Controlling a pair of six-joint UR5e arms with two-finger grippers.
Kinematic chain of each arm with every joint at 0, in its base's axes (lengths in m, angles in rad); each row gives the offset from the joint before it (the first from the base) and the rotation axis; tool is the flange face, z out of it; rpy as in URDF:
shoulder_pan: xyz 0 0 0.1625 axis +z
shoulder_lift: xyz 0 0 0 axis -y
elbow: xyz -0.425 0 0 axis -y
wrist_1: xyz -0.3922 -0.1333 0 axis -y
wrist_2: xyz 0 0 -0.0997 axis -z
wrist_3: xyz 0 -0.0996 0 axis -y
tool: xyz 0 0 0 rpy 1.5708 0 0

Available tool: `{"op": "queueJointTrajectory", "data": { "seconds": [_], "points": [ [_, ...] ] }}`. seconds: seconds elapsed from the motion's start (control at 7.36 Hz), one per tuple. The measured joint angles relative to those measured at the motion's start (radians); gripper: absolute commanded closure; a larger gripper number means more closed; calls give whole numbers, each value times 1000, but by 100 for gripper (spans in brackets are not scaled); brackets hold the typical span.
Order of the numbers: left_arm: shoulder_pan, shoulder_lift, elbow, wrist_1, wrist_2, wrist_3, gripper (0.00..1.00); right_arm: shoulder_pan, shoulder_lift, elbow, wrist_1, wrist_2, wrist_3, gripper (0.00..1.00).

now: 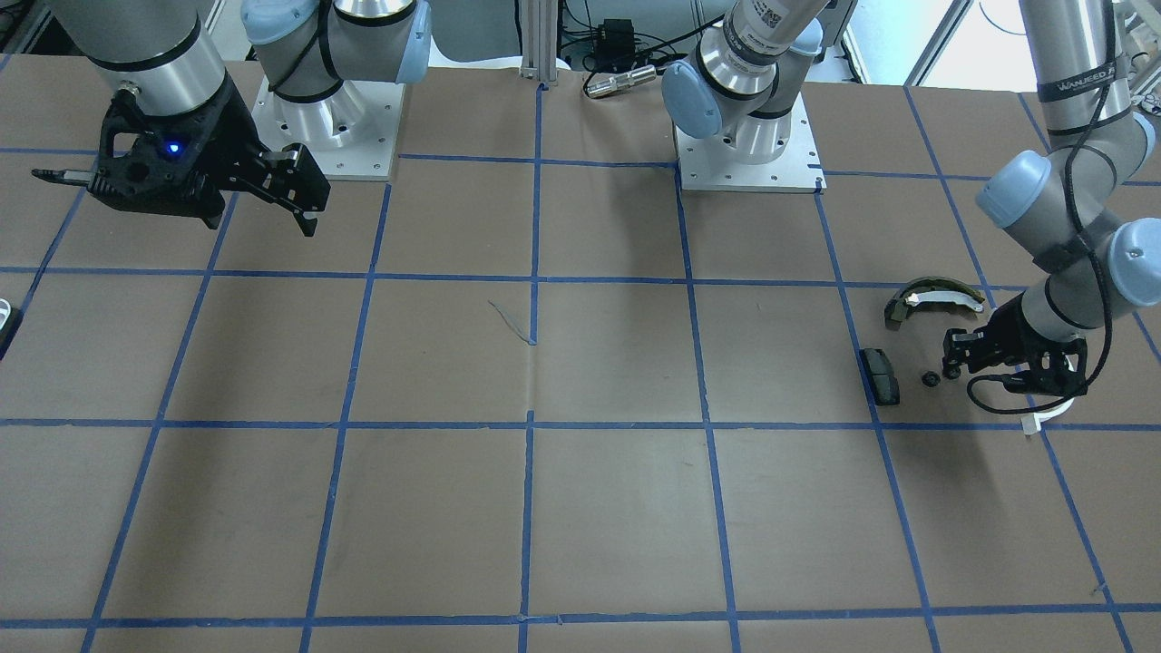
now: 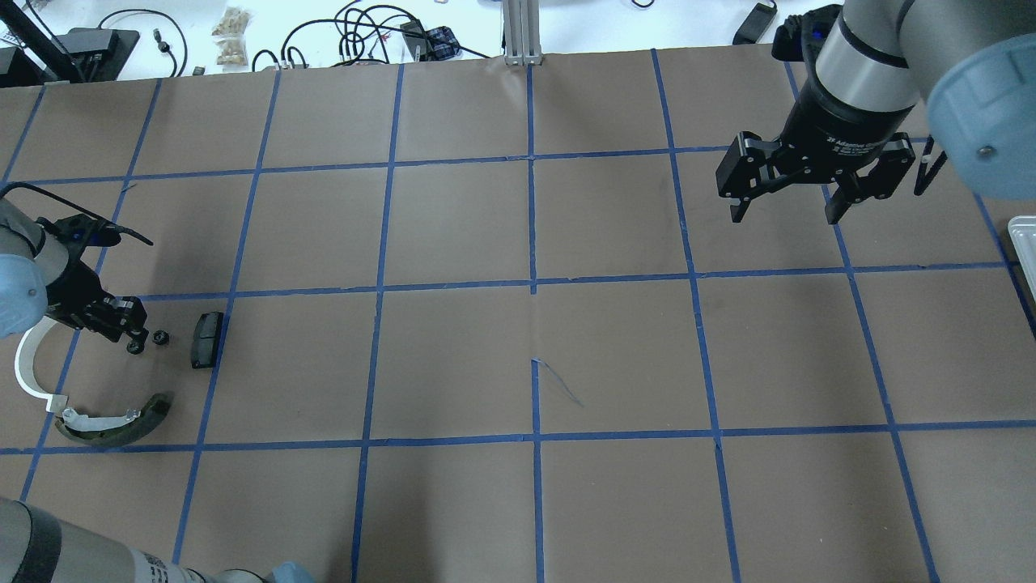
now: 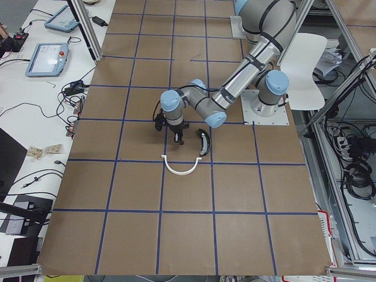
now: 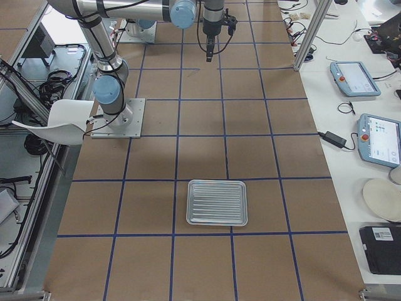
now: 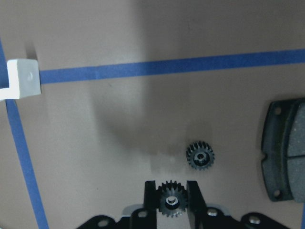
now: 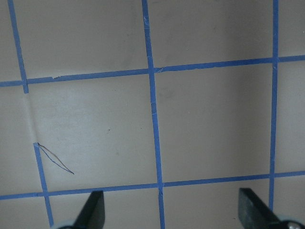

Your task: Place bearing gear from tray to pile

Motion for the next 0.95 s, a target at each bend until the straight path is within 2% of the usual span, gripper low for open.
{"op": "queueJointTrajectory", "data": {
  "seconds": [0.27,0.54,0.82,0.95],
  "points": [
    [-26,39,26,-43,3,-13,0,0,-1,2,0,0,0,0],
    [-121,112,143,-273,4,-128,0,0,0,4,0,-2,1,0],
    [-273,166,312,-528,1,-339,0,0,0,4,1,-3,1,0],
    [-345,192,388,-613,-6,-441,0,-1,-1,2,1,-3,1,0]
  ]
}}
